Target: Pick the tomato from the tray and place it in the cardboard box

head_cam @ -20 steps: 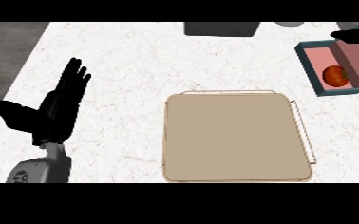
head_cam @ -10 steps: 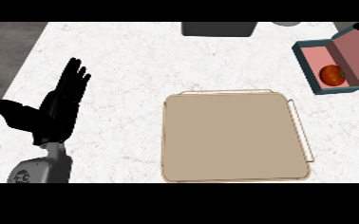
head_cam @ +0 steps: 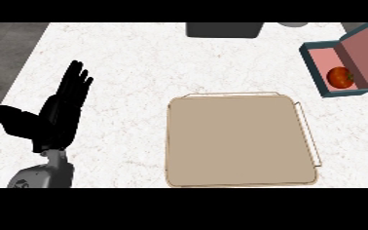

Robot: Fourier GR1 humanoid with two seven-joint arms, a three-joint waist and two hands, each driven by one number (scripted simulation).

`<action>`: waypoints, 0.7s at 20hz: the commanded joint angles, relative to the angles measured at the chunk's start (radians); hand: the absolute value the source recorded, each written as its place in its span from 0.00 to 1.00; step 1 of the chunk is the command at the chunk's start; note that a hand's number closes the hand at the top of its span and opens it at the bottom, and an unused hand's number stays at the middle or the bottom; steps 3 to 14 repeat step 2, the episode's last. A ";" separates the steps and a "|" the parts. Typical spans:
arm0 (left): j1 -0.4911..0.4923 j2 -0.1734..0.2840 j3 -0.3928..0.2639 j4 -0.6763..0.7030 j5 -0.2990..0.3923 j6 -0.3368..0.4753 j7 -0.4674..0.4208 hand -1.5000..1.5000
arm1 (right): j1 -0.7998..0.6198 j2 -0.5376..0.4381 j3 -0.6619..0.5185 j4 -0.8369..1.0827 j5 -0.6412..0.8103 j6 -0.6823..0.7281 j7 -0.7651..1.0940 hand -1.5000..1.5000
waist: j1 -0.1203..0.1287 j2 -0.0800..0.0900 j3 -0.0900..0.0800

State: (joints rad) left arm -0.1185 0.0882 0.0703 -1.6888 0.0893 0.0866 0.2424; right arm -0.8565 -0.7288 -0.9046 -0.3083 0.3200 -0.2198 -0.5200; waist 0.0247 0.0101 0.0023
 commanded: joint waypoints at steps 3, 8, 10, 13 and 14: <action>-0.001 0.009 0.026 0.038 0.017 -0.021 -0.044 0.50 | 0.083 -0.036 0.000 0.004 -0.051 0.063 -0.055 0.00 | -0.010 -0.003 -0.001; -0.001 0.009 0.026 0.038 0.017 -0.021 -0.044 0.50 | 0.083 -0.036 0.000 0.004 -0.051 0.063 -0.055 0.00 | -0.010 -0.003 -0.001; -0.001 0.009 0.026 0.038 0.017 -0.021 -0.044 0.50 | 0.083 -0.036 0.000 0.004 -0.051 0.063 -0.055 0.00 | -0.010 -0.003 -0.001; -0.001 0.009 0.026 0.038 0.017 -0.021 -0.044 0.50 | 0.083 -0.036 0.000 0.004 -0.051 0.063 -0.055 0.00 | -0.010 -0.003 -0.001; -0.001 0.009 0.026 0.038 0.017 -0.021 -0.044 0.50 | 0.083 -0.036 0.000 0.004 -0.051 0.063 -0.055 0.00 | -0.010 -0.003 -0.001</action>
